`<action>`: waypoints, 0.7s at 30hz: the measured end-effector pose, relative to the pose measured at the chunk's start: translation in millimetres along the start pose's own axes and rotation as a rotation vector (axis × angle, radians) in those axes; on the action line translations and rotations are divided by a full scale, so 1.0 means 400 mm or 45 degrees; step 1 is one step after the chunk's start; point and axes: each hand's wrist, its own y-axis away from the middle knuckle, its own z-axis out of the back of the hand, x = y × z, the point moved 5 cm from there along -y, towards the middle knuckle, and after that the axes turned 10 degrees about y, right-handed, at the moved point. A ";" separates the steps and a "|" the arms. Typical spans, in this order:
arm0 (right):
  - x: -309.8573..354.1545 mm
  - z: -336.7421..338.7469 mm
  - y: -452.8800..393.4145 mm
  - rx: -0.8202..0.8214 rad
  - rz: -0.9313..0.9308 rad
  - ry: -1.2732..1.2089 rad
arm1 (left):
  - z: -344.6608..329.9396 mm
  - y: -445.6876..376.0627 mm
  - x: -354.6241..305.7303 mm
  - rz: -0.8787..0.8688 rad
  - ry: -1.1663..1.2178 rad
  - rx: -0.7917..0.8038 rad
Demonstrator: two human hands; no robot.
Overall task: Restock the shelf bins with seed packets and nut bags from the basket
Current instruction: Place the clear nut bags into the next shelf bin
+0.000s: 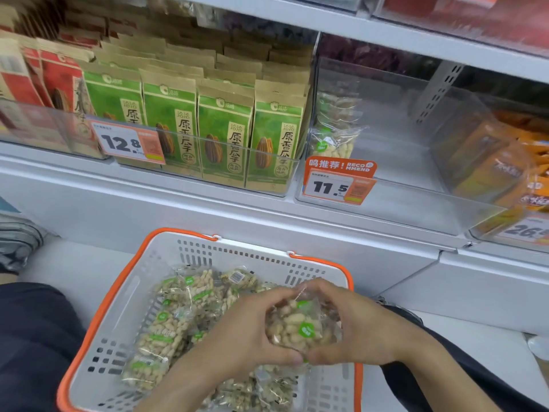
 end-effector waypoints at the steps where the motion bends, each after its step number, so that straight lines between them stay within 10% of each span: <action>1: 0.005 0.003 -0.001 -0.059 0.004 -0.019 | 0.009 -0.008 -0.017 -0.057 -0.129 -0.035; 15: 0.138 0.394 0.191 -1.551 0.369 0.084 | 0.188 -0.130 -0.280 -0.715 -0.336 -0.688; 21: 0.204 0.567 0.135 -1.486 0.159 0.374 | 0.147 -0.243 -0.306 -0.646 -0.670 -0.600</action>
